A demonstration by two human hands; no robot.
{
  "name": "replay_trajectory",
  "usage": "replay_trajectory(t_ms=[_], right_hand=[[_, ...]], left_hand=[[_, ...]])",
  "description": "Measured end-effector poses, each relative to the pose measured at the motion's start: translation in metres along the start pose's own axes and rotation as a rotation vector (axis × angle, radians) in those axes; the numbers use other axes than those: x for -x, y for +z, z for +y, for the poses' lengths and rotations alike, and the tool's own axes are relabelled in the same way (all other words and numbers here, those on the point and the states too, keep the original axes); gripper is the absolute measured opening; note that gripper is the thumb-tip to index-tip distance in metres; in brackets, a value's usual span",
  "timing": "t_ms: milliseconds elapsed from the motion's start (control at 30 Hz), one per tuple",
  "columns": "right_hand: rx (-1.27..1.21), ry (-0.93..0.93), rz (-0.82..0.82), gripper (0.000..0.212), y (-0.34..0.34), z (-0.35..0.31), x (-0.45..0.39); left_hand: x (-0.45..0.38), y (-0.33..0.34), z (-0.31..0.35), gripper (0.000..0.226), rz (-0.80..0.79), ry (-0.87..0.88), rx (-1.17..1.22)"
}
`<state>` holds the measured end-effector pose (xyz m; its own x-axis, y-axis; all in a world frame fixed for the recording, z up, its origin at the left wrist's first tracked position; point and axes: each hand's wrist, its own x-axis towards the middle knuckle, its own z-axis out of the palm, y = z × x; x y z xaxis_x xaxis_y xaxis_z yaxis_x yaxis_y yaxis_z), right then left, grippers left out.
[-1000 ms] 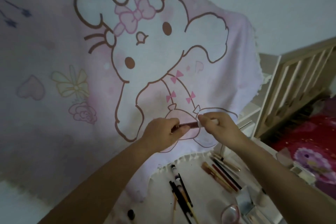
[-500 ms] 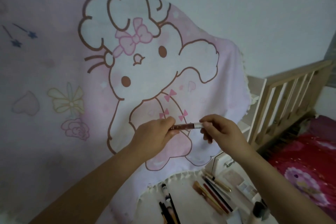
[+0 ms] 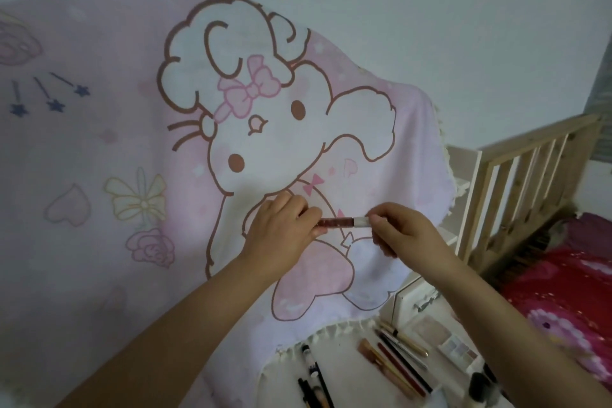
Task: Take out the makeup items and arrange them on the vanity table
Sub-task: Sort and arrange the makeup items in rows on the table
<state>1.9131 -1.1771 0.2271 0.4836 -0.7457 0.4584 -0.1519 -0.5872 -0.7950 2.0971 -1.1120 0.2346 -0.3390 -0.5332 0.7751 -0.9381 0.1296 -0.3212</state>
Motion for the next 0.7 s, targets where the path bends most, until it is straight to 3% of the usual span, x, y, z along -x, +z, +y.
replay_trajectory(t_ms=[233,333,367,433,533,600,700], right_hand=[[-0.105,-0.094,-0.056,0.037,0.002,-0.005,0.006],[-0.126,-0.004,-0.068,0.019,0.008,-0.001,0.012],[-0.097,0.053,-0.077,0.013,0.010,0.000,0.014],[0.045,0.103,-0.085,0.030,0.013,0.002,0.014],[0.180,0.028,-0.026,0.032,0.015,0.003,0.013],[0.081,-0.025,0.008,0.015,0.014,0.004,0.013],[-0.014,0.008,-0.031,0.025,0.011,0.005,0.013]], left_hand=[[0.010,-0.005,0.000,0.026,-0.084,0.025,0.041],[0.020,-0.004,0.003,0.029,-0.136,0.059,-0.002],[0.023,-0.004,0.004,0.029,-0.149,0.074,-0.014],[0.026,-0.004,0.005,0.029,-0.152,0.098,-0.016],[0.024,-0.004,0.004,0.030,-0.143,0.108,-0.020],[0.023,-0.006,0.003,0.030,-0.133,0.091,-0.019],[0.022,-0.007,0.002,0.029,-0.120,0.082,-0.021]])
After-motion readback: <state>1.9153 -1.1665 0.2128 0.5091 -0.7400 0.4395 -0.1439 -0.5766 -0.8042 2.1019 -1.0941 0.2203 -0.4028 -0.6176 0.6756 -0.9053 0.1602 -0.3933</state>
